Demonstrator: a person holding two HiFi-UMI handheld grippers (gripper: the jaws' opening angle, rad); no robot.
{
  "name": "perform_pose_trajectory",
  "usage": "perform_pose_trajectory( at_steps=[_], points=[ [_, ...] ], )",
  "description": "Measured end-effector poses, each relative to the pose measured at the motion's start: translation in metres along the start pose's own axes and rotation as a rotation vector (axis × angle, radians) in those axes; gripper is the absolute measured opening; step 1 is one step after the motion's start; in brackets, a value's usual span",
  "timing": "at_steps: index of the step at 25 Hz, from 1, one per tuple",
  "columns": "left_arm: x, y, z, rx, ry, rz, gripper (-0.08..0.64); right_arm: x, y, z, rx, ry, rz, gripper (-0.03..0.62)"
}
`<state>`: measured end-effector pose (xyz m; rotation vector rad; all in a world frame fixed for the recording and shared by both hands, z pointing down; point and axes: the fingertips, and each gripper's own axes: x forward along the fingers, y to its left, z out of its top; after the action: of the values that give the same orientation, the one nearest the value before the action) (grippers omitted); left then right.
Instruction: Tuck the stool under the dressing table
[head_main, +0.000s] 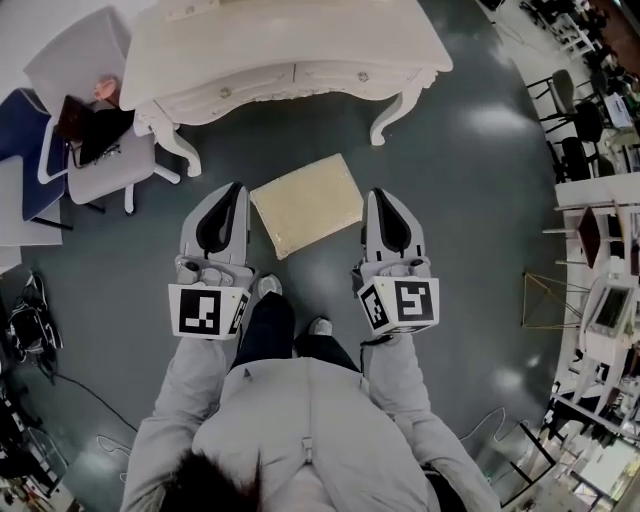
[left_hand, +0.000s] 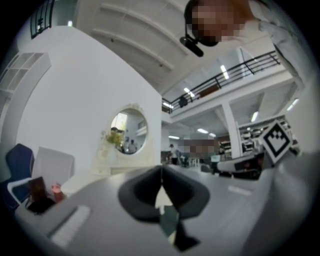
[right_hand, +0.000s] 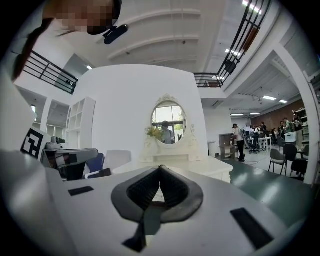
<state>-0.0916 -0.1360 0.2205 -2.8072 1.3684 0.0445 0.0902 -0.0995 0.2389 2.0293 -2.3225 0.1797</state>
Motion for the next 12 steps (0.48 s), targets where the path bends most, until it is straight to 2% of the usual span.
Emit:
perform_pose_trajectory(
  at_steps=[6,12],
  points=[
    [0.003,-0.01,-0.048,-0.031,0.075,-0.023,0.012,0.004,-0.006,-0.05,0.032,0.082,-0.006,0.012],
    [-0.005,-0.019,-0.11,-0.07,0.163,-0.013,0.015,0.003,-0.007,-0.11,0.043,0.166,0.003,0.037]
  ],
)
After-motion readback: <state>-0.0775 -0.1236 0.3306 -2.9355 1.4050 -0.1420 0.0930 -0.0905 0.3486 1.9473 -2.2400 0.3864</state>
